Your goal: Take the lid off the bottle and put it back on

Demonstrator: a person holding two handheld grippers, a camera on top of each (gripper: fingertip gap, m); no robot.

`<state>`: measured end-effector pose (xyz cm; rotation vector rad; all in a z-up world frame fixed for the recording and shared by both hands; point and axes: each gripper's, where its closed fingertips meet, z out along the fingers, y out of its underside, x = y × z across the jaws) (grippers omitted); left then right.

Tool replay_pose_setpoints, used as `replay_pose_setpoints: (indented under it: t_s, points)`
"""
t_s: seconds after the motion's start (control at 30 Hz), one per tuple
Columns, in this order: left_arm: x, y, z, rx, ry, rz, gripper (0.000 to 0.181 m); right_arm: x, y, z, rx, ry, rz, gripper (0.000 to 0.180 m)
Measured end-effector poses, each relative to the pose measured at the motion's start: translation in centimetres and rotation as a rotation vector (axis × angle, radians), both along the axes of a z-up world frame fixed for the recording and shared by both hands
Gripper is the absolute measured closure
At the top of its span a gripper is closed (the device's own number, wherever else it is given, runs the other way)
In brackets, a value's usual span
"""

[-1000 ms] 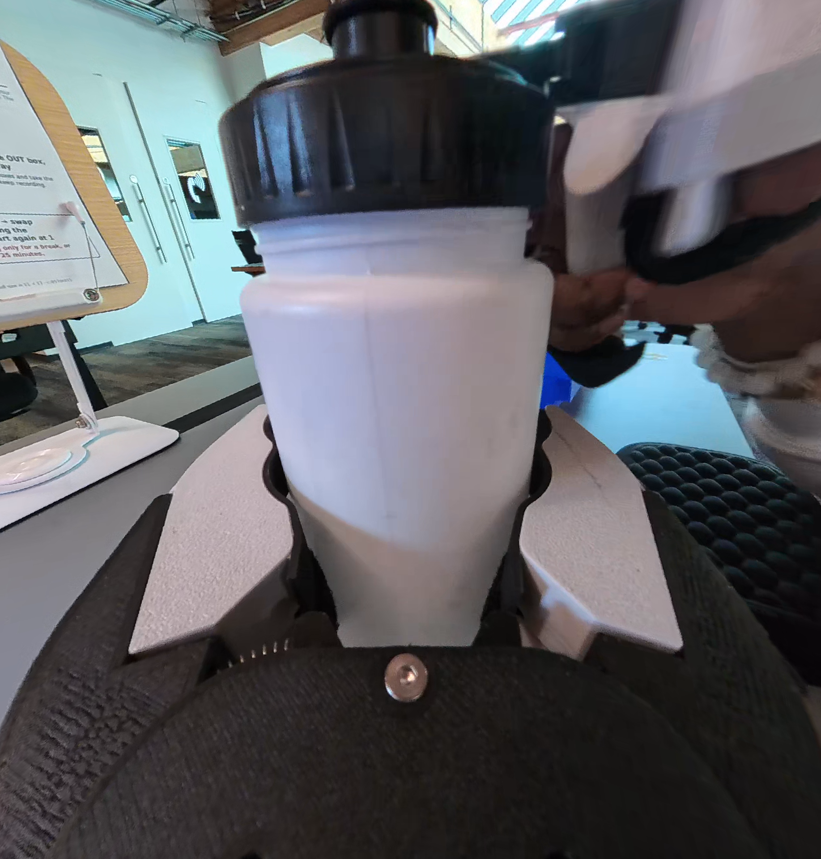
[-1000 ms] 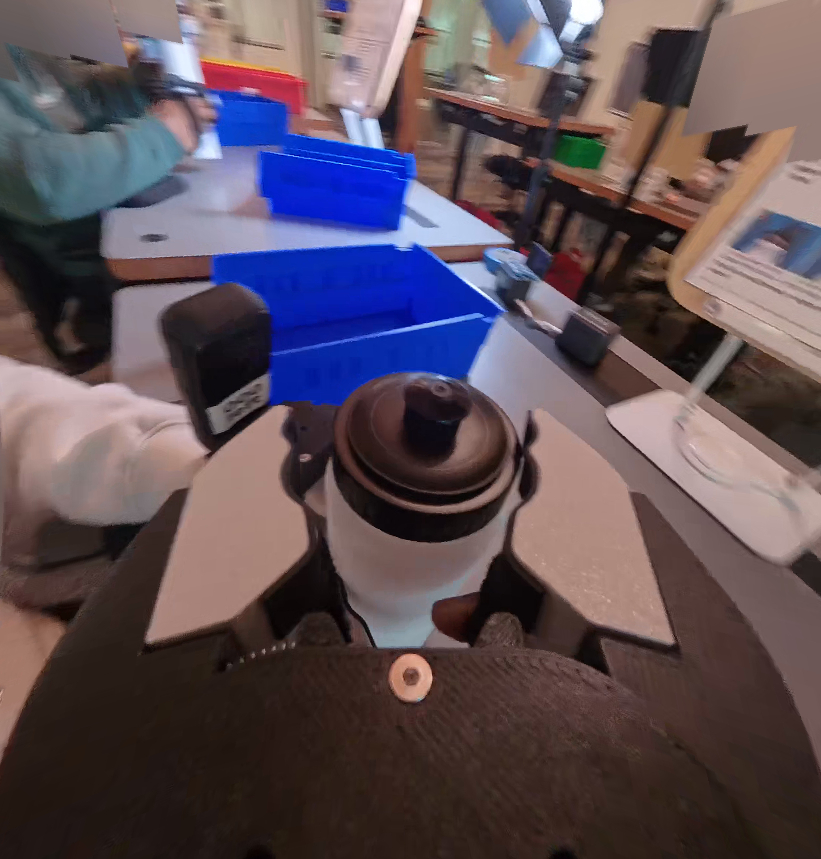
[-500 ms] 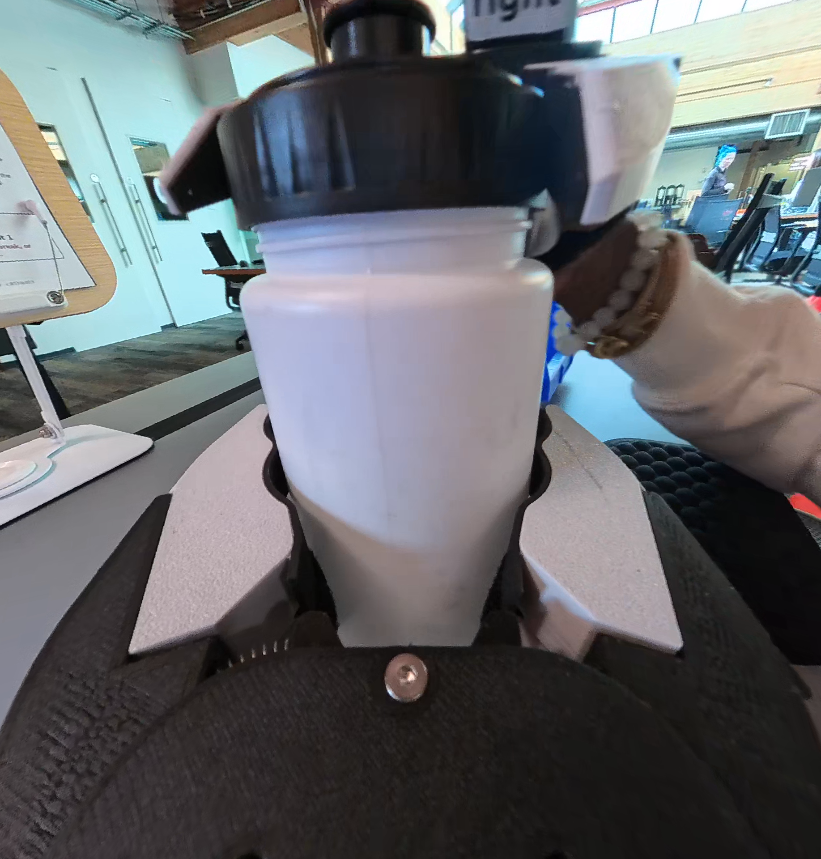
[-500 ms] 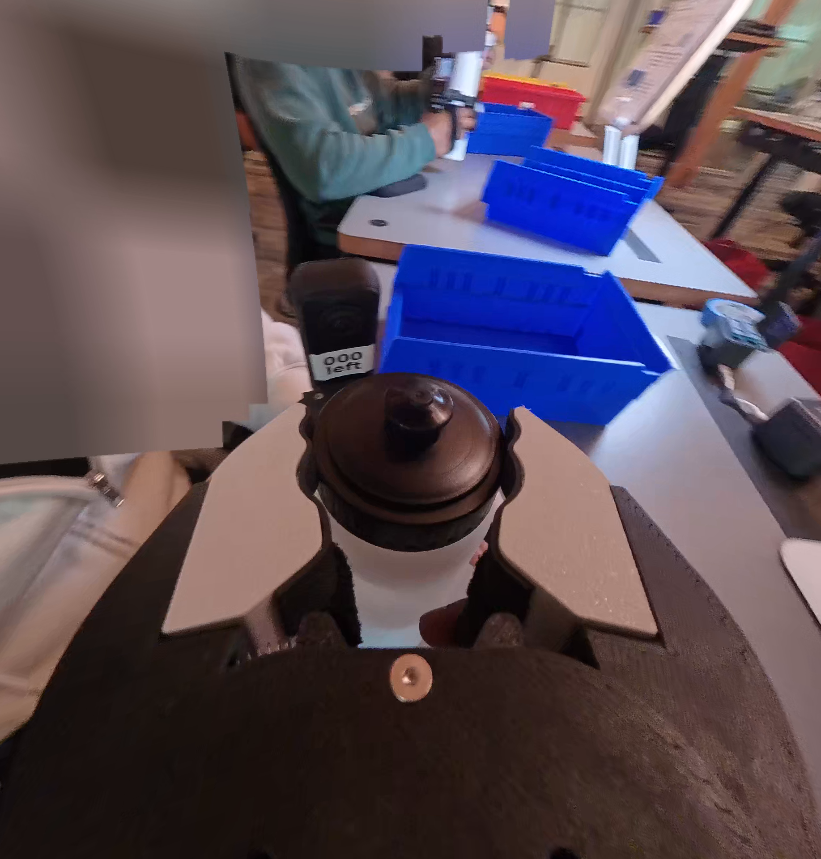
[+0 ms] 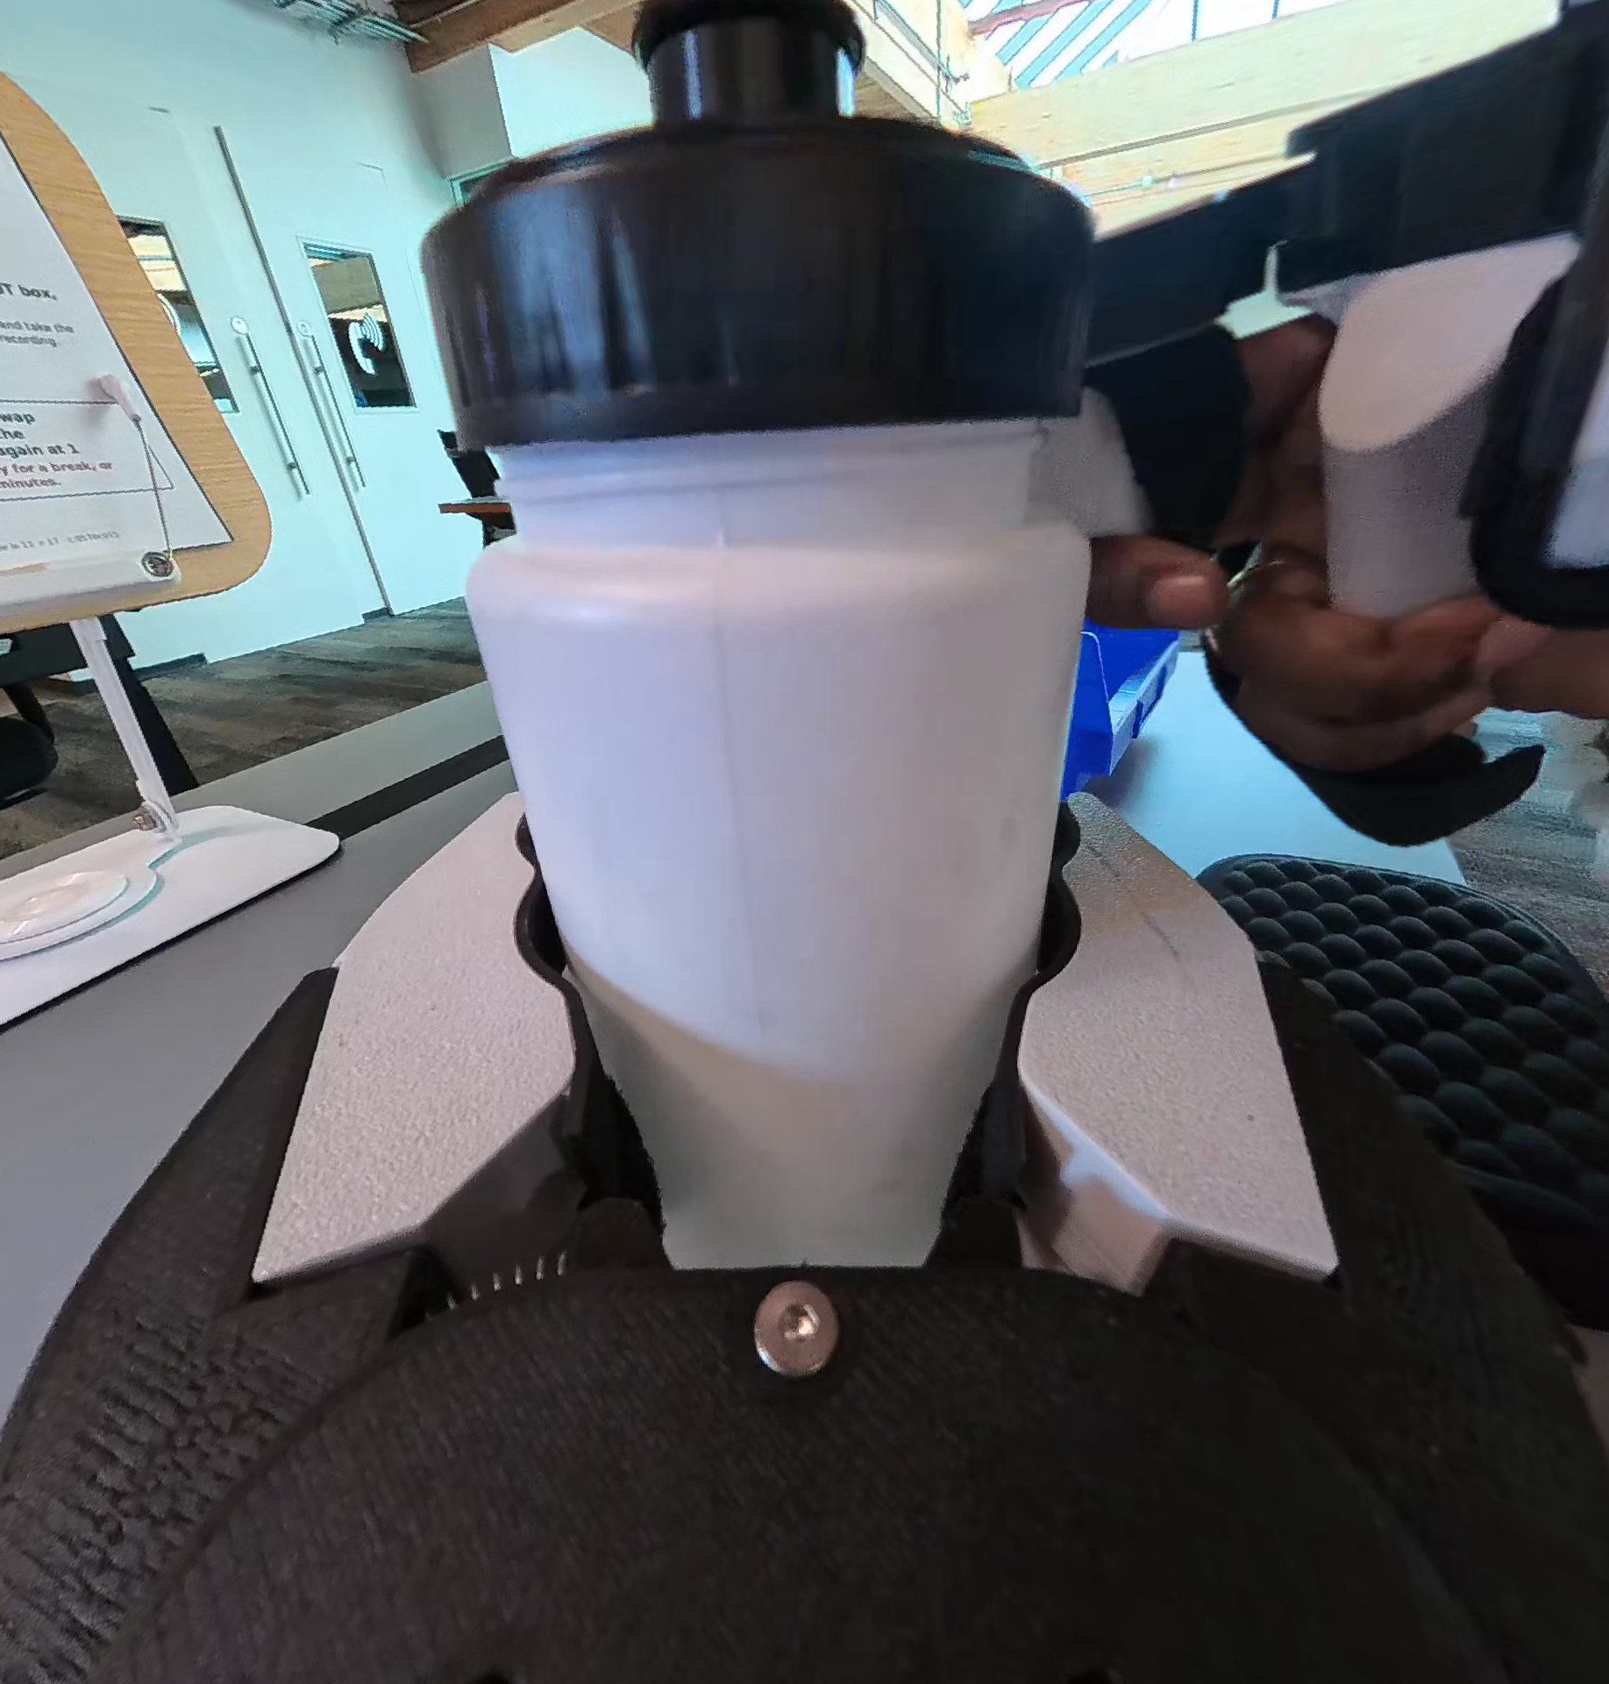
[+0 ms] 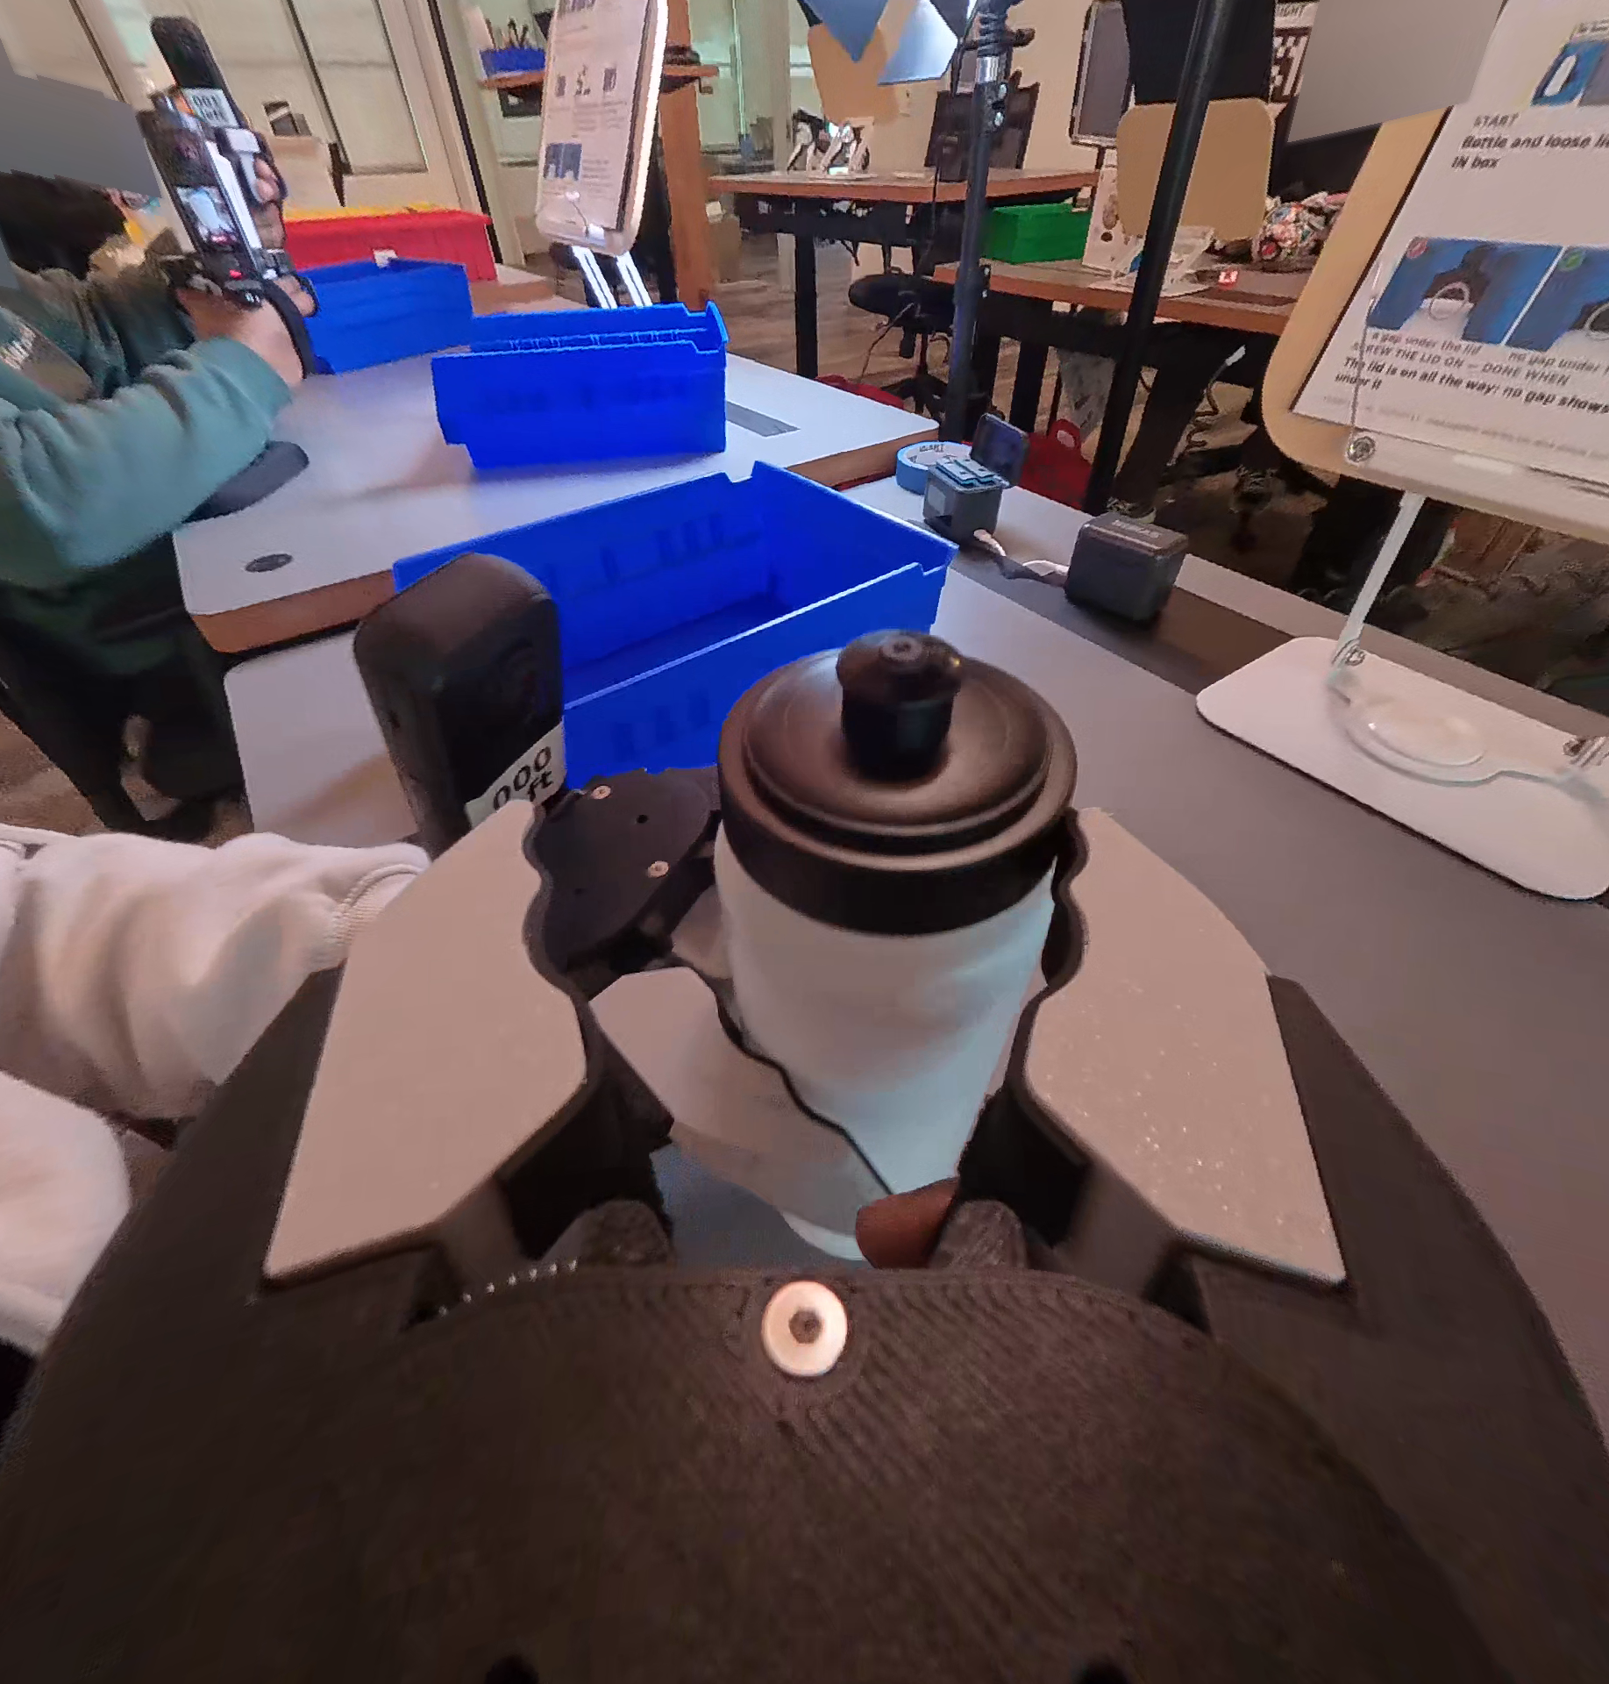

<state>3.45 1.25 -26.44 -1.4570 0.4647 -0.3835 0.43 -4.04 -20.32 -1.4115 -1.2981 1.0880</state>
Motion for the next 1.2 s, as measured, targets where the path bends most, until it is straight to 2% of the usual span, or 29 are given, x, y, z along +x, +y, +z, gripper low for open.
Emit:
replay_pose_setpoints:
  t_s: [0.17, 0.23, 0.33, 0.47, 0.5, 0.77, 0.87, 0.93, 0.97, 1.0, 1.1, 1.2]
  points:
    - [0.1, -0.1, 0.1, 0.009, -0.005, -0.012, 0.078, 2.1, 0.5, -0.1, 0.102, -0.026, 0.042, 0.101]
    - [0.1, -0.1, 0.1, 0.009, -0.014, -0.024, 0.078, 1.7, 1.2, 1.1, 0.135, 0.046, 0.127, 0.09]
    - [0.3, -0.2, 0.1, 0.015, -0.008, -0.043, 0.078, 0.3, 1.3, 1.3, 0.093, 0.07, 0.348, 0.078]
    - [0.2, -0.1, 0.1, 0.007, -0.016, -0.042, 0.078, -1.3, 0.4, 1.1, -0.034, 0.073, 0.551, 0.082]
    - [0.1, 0.0, 0.1, 0.003, -0.018, -0.034, 0.078, -1.3, 0.2, 1.2, -0.039, 0.082, 0.558, 0.09]
    - [0.4, -0.1, 0.1, 0.016, 0.006, -0.029, 0.079, 0.9, 0.1, 0.6, 0.076, 0.086, 0.33, 0.082]
    - [0.7, -0.3, 0.1, 0.032, 0.022, -0.037, 0.078, 1.7, 1.0, 0.6, 0.102, 0.091, 0.264, 0.108]
    - [0.7, -0.3, 0.1, 0.027, 0.003, -0.046, 0.079, 1.9, 1.3, 0.6, 0.132, 0.083, 0.309, 0.115]
    - [0.7, -0.3, 0.1, 0.016, -0.018, -0.062, 0.079, 1.7, 1.4, 0.9, 0.129, 0.091, 0.348, 0.111]
    - [0.7, -0.3, 0.1, 0.01, -0.029, -0.085, 0.079, 1.3, 1.2, 1.1, 0.12, 0.1, 0.4, 0.099]
    - [0.9, -0.6, 0.1, 0.01, -0.024, -0.115, 0.079, 0.2, 0.5, 1.1, 0.081, 0.086, 0.569, 0.099]
    - [0.6, -0.5, 0.1, 0.002, -0.036, -0.094, 0.079, -0.8, 0.4, 1.4, 0.051, 0.088, 0.605, 0.104]
